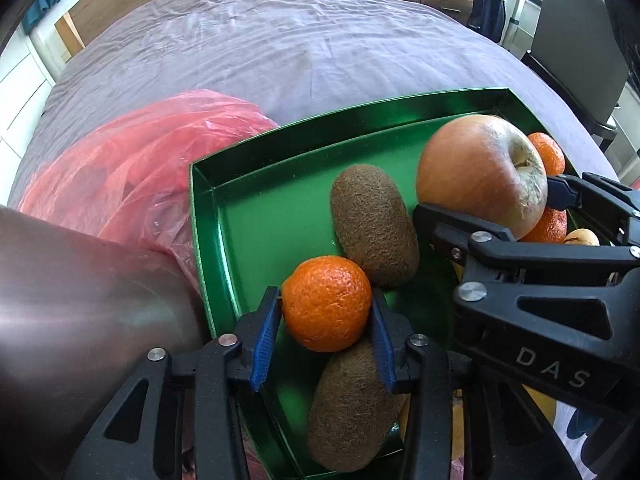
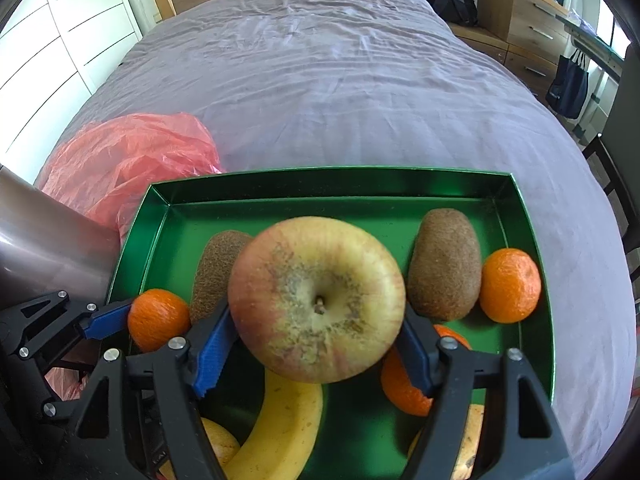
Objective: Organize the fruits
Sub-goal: 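Lower the mandarin into the tray while the right tool lowers the apple there, then open both tools and lift them away from the tray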
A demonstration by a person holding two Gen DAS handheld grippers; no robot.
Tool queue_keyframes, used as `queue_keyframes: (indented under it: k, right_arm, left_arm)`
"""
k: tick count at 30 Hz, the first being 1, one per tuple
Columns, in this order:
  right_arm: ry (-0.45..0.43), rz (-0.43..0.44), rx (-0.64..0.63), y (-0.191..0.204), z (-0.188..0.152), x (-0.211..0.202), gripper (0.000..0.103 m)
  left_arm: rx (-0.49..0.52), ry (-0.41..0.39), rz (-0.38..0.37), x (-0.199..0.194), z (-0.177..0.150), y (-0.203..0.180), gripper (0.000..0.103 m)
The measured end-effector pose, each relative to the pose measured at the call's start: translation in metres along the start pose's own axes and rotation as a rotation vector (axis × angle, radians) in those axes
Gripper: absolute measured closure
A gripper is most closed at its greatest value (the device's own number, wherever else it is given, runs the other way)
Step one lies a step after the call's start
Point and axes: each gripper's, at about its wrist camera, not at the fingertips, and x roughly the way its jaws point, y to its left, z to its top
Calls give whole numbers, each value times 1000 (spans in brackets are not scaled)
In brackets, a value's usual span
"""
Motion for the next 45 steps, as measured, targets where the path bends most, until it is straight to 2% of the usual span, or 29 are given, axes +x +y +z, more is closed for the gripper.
queue_keyframes:
  k: [3, 11, 17, 24, 29, 33, 36, 40, 42, 45]
  right_arm:
    - [-8, -6, -1, 1, -1, 1, 0]
    - [-31, -27, 6, 3, -4, -3, 0]
    - [-80, -94, 17, 4, -4, -22, 0]
    - [-158, -154, 43, 13, -18, -72, 0]
    - [-208, -191, 66, 30, -51, -115, 0]
    - [-239, -208, 54, 56, -83, -142, 0]
    - [-266, -212, 38, 85, -108, -163, 0]
    - [-301, -203, 49, 125, -139, -194, 0]
    - [-318, -184, 43, 149, -154, -210, 0]
    - [-329, -167, 14, 180, -169, -223, 0]
  left_arm:
    - [18, -14, -9, 0, 0, -5, 52]
    - [34, -65, -24, -10, -8, -11, 43]
    - [61, -149, -51, -43, -29, -9, 37]
    - [116, -235, -99, -90, -59, -12, 34]
    - [157, -304, -178, -138, -105, -4, 34]
    - [160, -369, -223, -175, -149, 16, 30]
    - [151, -410, -216, -196, -177, 34, 30]
    - [120, -443, -157, -231, -221, 73, 28]
    - [94, -453, -133, -244, -239, 92, 20]
    - [46, -463, -95, -256, -266, 123, 18]
